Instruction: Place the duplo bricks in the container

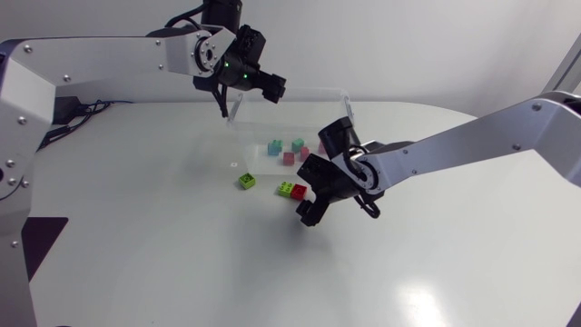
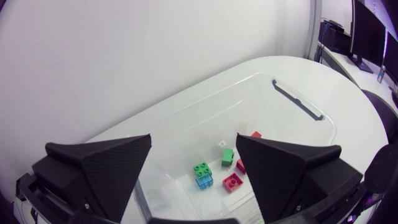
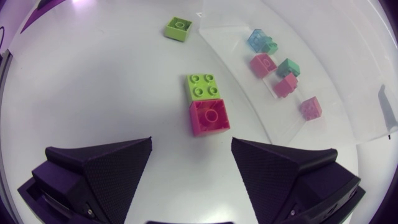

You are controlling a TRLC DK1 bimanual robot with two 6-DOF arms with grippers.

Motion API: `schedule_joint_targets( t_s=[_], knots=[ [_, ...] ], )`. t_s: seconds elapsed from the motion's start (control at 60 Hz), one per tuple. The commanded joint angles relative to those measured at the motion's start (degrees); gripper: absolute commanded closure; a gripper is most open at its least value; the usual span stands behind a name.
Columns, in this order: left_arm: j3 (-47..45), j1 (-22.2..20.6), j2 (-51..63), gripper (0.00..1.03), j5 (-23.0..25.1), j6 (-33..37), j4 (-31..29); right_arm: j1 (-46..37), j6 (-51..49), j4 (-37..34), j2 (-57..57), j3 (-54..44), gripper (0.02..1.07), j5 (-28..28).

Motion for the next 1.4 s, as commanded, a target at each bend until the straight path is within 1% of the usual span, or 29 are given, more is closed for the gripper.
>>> schedule_joint_targets(
  t_s=[0.0, 0.267, 0.317, 0.517, 0.617, 0.65, 0.75, 0.8, 0.833, 0.883, 0.933, 0.967, 1.05, 1.2, 1.333, 1.383],
  knots=[
    [-3.47, 0.47, -4.01, 0.05, -0.37, 1.07, 0.99, -0.62, -0.84, 0.61, 2.53, 2.18, 0.14, 0.59],
    [-20.08, 0.99, -16.41, 0.05, -0.37, 3.70, 7.84, -1.77, -1.37, 0.52, 6.40, 6.31, 0.14, 0.59],
    [-22.45, 1.26, -18.60, 0.05, -0.28, 4.32, 8.10, -1.85, -1.37, 0.52, 6.84, 6.84, 0.14, 0.50],
    [-31.33, 3.81, -26.69, 0.05, 2.70, 5.46, 7.93, -1.77, -1.81, 0.08, 8.51, 8.51, 0.15, 0.24],
    [-35.46, 5.12, -30.12, 0.05, 3.14, 6.52, 7.93, -1.68, -2.16, -1.06, 9.74, 9.74, 0.22, -0.20],
    [-37.31, 5.92, -31.79, 0.05, 3.93, 6.78, 7.75, -1.68, -2.16, -1.67, 10.18, 10.09, 0.24, -0.47],
    [-39.59, 7.32, -34.07, 0.05, 4.99, 7.22, 7.14, -1.50, -2.16, -2.11, 10.88, 10.53, 0.33, -0.64],
    [-40.47, 8.11, -34.78, 0.05, 5.87, 7.48, 6.79, -1.50, -2.16, -2.29, 11.23, 10.71, 0.41, -0.64],
    [-41.26, 8.55, -35.22, 0.05, 6.48, 7.57, 6.43, -1.42, -2.16, -2.29, 11.32, 10.71, 0.50, -0.64],
    [-42.32, 8.82, -35.39, 0.05, 6.57, 8.28, 6.43, -1.42, -2.16, -2.38, 11.32, 10.53, 0.62, -0.64],
    [-43.46, 9.43, -35.57, 0.05, 7.10, 8.71, 6.35, -1.24, -2.16, -2.46, 10.70, 10.01, 0.77, -0.64],
    [-43.99, 9.87, -35.48, 0.05, 7.71, 8.89, 6.35, -1.24, -2.16, -2.46, 10.18, 9.48, 0.84, -0.64],
    [-45.13, 9.96, -34.60, 0.05, 9.03, 10.38, 5.20, -1.24, -2.16, -2.73, 8.51, 7.72, 0.84, -0.73],
    [-48.29, 9.34, -33.28, 0.05, 9.56, 12.67, 5.12, -1.50, -1.99, -3.08, 3.85, 3.68, 0.85, -0.73],
    [-50.84, 8.99, -31.79, 0.05, 9.82, 14.69, 5.56, -1.42, -0.93, -3.43, -3.45, -0.54, 0.85, -0.73],
    [-51.55, 9.34, -31.17, 0.05, 10.61, 15.13, 6.17, -1.15, -0.40, -3.96, -6.44, -1.77, 0.85, -0.73]
  ],
)
